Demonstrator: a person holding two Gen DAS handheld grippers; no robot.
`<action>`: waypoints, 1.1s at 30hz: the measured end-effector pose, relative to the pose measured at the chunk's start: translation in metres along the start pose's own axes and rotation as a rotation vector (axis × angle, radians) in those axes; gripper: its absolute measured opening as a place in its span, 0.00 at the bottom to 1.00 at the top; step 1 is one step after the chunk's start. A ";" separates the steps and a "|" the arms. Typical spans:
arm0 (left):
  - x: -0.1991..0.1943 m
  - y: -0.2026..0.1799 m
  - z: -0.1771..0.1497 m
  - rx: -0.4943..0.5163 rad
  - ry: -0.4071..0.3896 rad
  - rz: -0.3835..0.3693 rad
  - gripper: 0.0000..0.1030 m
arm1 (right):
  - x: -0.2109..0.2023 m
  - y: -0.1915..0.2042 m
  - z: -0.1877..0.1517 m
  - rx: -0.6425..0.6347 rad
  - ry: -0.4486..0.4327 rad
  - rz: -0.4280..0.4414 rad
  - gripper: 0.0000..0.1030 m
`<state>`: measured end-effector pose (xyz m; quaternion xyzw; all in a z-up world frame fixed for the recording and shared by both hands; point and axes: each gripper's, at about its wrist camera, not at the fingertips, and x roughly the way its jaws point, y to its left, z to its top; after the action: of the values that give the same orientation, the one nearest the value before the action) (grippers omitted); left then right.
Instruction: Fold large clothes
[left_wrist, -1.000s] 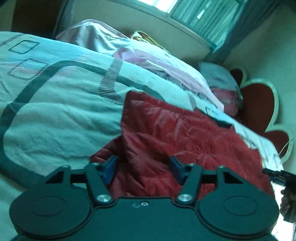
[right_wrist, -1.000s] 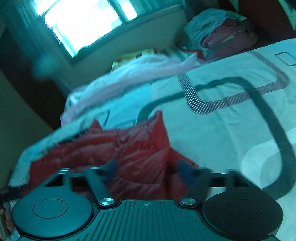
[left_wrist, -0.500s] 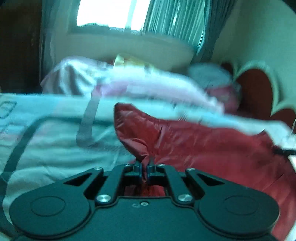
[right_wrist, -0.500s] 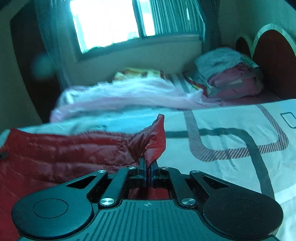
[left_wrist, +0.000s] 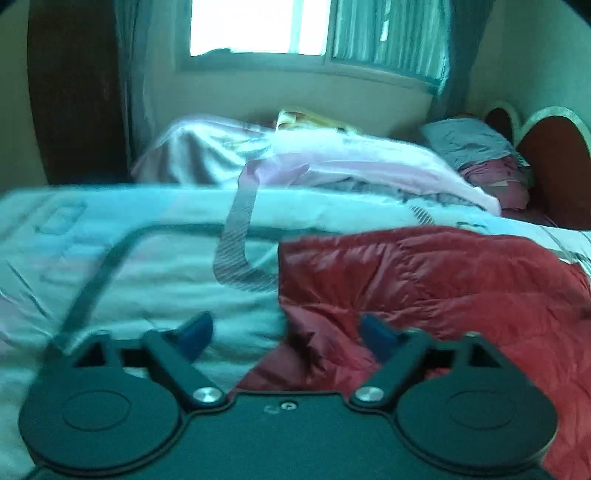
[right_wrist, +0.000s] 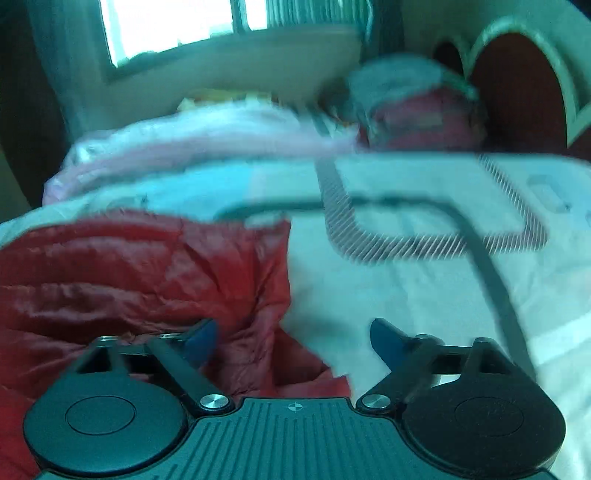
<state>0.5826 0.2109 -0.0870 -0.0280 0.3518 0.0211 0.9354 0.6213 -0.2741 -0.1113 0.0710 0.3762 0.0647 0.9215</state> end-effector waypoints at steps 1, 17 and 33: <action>-0.012 -0.003 -0.001 0.005 -0.006 -0.036 0.55 | -0.013 0.001 0.000 0.003 -0.036 0.016 0.82; -0.034 -0.125 -0.061 0.223 -0.031 -0.141 0.81 | -0.032 0.130 -0.063 -0.345 0.018 0.199 0.50; -0.105 -0.152 -0.096 0.213 -0.071 -0.118 0.79 | -0.112 0.126 -0.100 -0.299 -0.076 0.237 0.57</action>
<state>0.4493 0.0508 -0.0844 0.0516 0.3165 -0.0707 0.9445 0.4635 -0.1614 -0.0825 -0.0204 0.3161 0.2254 0.9213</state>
